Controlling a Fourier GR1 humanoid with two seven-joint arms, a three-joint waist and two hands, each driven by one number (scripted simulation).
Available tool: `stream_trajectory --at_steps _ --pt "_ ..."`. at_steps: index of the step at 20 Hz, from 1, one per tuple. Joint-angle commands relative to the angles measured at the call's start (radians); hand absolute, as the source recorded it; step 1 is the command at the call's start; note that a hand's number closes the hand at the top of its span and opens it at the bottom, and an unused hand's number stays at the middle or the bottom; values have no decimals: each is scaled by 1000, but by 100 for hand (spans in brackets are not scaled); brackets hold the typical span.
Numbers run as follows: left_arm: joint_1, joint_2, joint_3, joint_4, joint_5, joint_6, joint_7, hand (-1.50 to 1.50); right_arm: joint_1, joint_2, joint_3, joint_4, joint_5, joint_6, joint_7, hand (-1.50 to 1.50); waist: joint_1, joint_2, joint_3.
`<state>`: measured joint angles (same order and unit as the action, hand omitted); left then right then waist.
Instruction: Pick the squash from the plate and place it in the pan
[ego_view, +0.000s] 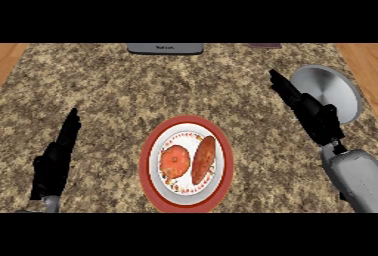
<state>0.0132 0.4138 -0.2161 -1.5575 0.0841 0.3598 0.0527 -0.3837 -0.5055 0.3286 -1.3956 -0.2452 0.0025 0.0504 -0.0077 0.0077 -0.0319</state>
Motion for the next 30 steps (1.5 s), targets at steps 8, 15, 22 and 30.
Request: stream_trajectory --at_steps 8,15,22,30 --pt "-158 -70 90 -21 188 -68 102 0 8 233 97 -119 232 -363 -23 150 -23 -16 29" --pt "-160 -96 104 -17 200 -67 110 0 307 111 212 -340 511 -509 -41 -150 -21 -13 31" --pt "-148 -89 115 -22 182 -118 97 0 210 33 244 -533 681 -332 215 -150 6 -10 31" --pt "-179 -88 110 -31 184 -133 135 0 -82 57 319 -410 766 -10 538 -150 25 -8 30"
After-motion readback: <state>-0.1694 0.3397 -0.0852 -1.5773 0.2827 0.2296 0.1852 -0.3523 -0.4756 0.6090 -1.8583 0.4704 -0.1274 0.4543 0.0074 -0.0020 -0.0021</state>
